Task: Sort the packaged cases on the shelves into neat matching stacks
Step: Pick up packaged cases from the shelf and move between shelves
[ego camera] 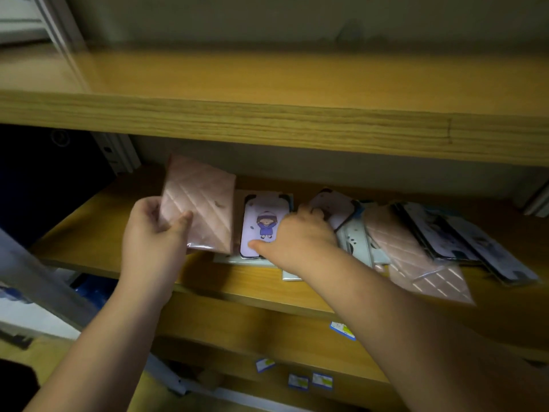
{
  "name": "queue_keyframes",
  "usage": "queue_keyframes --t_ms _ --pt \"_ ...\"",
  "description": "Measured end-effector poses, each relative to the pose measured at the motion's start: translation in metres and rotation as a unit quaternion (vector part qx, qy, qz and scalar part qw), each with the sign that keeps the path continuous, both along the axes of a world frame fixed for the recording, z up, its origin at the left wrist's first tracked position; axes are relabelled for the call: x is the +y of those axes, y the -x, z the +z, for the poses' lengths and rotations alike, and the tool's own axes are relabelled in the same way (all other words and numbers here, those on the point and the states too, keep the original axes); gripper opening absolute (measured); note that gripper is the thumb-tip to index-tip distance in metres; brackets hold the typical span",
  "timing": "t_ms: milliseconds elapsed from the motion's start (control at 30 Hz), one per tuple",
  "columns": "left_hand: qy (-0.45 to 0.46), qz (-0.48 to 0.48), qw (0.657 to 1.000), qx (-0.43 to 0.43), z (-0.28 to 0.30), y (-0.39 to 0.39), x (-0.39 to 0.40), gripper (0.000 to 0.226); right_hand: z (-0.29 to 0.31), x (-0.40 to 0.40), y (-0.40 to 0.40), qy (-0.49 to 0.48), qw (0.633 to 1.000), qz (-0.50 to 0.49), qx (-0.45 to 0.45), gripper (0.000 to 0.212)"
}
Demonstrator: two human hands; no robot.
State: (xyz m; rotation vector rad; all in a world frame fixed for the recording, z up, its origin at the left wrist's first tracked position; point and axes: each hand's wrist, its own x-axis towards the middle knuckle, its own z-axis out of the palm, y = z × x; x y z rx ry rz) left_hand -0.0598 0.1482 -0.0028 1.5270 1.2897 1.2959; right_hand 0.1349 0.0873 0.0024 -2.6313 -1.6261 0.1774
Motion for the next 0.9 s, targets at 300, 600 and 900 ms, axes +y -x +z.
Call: queue_keyframes --t_ms 300,600,900 --pt "0.161 -0.047 0.961 -0.218 0.002 0.004 0.0 0.032 0.006 0.006 -0.002 -0.075 0.987 -0.028 0.14 0.097" --pt "0.172 -0.056 0.949 -0.259 -0.006 0.007 -0.002 0.042 0.001 0.013 0.01 -0.018 0.996 -0.01 0.092 0.085" --pt "0.19 -0.07 0.943 -0.263 0.0 0.004 -0.014 0.037 0.02 0.008 0.003 -0.082 0.968 -0.005 0.236 0.03"
